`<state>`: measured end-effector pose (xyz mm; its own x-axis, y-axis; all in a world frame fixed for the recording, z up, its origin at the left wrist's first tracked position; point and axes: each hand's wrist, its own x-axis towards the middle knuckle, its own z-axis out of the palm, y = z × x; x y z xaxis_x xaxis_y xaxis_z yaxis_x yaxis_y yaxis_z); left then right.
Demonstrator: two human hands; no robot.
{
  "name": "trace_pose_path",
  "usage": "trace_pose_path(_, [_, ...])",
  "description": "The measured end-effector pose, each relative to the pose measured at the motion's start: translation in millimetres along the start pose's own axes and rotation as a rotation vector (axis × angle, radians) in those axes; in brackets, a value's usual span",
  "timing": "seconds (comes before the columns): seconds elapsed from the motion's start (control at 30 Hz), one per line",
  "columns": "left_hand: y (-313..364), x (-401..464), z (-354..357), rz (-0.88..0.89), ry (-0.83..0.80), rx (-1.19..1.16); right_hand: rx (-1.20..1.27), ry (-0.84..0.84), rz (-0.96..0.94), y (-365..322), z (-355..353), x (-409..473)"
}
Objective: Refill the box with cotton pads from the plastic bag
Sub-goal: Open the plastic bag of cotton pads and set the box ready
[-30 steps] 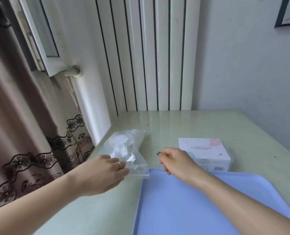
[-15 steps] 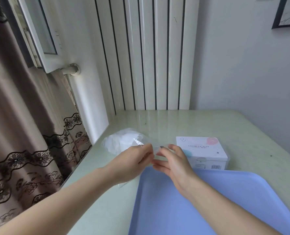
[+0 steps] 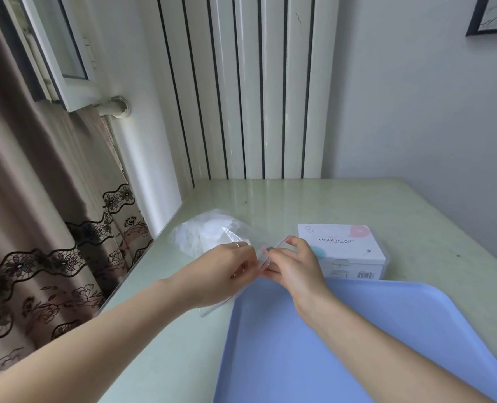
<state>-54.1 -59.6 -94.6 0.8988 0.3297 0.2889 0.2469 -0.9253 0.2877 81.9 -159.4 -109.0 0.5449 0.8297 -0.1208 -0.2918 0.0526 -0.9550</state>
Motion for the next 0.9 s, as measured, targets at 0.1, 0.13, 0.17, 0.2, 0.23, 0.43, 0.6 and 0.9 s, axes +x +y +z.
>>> trace_pose_path(0.1, [-1, 0, 1, 0.012, 0.014, 0.032, 0.012, 0.007, -0.017, 2, -1, 1])
trace_pose_path(0.13, [0, 0, 1, 0.029, 0.016, 0.044, 0.014, 0.014, -0.021, 2, -2, 0])
trace_pose_path(0.17, [0, 0, 1, 0.041, 0.013, 0.058, 0.009, 0.019, -0.024, 1, -2, -1])
trace_pose_path(0.2, [0, 0, 1, 0.045, 0.009, 0.069, 0.004, 0.018, -0.025, 1, -3, -1])
trace_pose_path(0.23, [-1, 1, 1, 0.045, 0.003, 0.079, 0.000, 0.017, -0.026, 1, -4, -1])
trace_pose_path(0.43, [10, 4, -1, 0.012, -0.055, 0.261, -0.057, 0.022, -0.053, 1, -7, -4])
trace_pose_path(0.6, [21, 11, -3, -0.145, -0.033, 0.106, -0.257, -0.027, -0.160, 3, -9, -14])
trace_pose_path(0.9, [22, 12, -6, -0.289, -0.057, -0.142, -0.337, -0.105, -0.144, -5, -4, -12])
